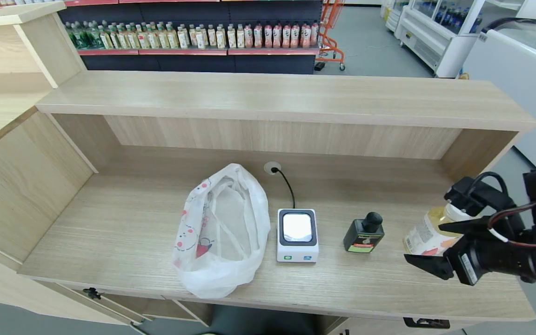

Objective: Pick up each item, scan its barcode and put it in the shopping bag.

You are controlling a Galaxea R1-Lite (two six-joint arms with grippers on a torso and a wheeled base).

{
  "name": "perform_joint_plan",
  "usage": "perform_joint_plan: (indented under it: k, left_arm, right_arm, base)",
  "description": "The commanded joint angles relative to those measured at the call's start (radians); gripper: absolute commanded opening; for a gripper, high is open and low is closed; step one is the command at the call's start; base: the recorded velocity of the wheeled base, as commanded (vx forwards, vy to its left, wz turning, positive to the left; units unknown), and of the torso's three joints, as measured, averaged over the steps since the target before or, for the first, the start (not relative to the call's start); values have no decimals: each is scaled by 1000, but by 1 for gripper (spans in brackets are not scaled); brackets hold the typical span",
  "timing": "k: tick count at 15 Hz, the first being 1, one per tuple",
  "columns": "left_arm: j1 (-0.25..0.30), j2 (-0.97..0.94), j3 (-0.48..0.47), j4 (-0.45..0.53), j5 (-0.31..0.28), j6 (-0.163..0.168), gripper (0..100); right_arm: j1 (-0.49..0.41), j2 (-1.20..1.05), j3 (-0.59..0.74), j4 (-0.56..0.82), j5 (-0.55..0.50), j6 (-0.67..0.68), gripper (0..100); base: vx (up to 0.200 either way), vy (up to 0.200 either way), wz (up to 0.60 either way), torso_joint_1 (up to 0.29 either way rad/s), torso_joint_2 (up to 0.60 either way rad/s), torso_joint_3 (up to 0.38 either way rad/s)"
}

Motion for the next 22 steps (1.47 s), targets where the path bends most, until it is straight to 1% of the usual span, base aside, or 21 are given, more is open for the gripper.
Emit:
perform_joint_plan:
  k: [1,2,4,6,10,13,14,15,17,22]
  left_arm:
    - [0,0,0,0,0,0,100]
    - [0,0,0,0,0,0,100]
    - [0,0,0,0,0,0,100]
    - [0,0,0,0,0,0,100]
    - [0,0,0,0,0,0,100]
    - [0,0,0,0,0,0,100]
    - [0,0,0,0,0,0,100]
    - [0,0,0,0,0,0,100]
    - [0,0,0,0,0,0,100]
    - [0,0,0,0,0,0,100]
  right_arm:
    - [5,151,33,-96,1,-70,100]
    - [5,185,41,-159,3,-102,100]
    - [10,254,41,-244,6,-111,100]
    - [22,297,33,-297,9,-111,100]
    - [60,381,4,-359,38,-110,100]
    - [86,472,-18,-489,41,-108,100]
    - [86,483,-27,-508,58,-106,100]
    - [86,496,-41,-508,101,-108,100]
    - [86,513,-50,-517,152,-110,100]
    - [79,541,-12,-597,184,-106,100]
  base:
    - [0,0,0,0,0,0]
    - [0,0,0,0,0,0]
    - [0,0,0,0,0,0]
    - [0,0,0,0,0,0]
    - [0,0,0,0,0,0]
    - [0,0,0,0,0,0]
    - [0,0,0,0,0,0]
    - [0,0,0,0,0,0]
    - [0,0,0,0,0,0]
    - [0,0,0,0,0,0]
